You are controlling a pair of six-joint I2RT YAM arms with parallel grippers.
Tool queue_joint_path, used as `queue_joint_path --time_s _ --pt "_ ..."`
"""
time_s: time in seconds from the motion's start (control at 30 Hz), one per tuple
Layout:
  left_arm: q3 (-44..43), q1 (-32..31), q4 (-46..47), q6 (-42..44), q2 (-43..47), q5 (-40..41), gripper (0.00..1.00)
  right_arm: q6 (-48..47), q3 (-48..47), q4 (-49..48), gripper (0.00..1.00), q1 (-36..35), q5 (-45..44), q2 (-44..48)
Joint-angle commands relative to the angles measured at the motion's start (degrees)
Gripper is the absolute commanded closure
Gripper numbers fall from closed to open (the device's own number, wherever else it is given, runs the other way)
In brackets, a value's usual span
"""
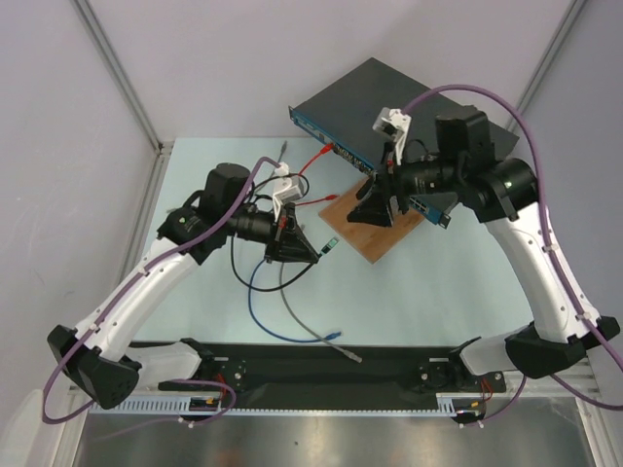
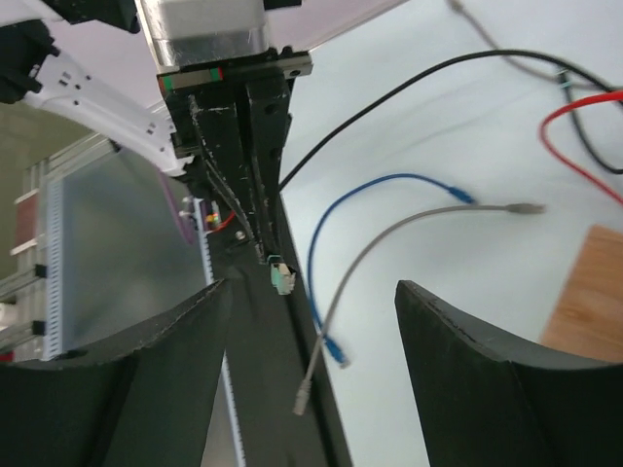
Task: Insert the plug into the switch port
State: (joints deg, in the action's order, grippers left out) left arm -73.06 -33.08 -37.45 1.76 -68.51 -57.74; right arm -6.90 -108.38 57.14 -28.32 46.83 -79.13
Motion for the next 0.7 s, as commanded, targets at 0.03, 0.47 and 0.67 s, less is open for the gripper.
queue_joint_path --time_s 0.03,0.47,0.67 --pt "-0.77 0.82 2.38 -1.41 1.54 -2.74 1.0 2.85 -0.26 2.27 0.27 -2.62 3.7 -2.16" --pt "-2.09 1.53 3.26 -1.32 1.62 -2.47 0.99 6.63 4.31 0.34 0.34 -6.4 9.77 -3.22" --pt "-2.0 1.53 4.4 -3.6 1.89 -2.47 1.0 7.51 5.98 0.16 0.39 -7.63 8.37 -3.83"
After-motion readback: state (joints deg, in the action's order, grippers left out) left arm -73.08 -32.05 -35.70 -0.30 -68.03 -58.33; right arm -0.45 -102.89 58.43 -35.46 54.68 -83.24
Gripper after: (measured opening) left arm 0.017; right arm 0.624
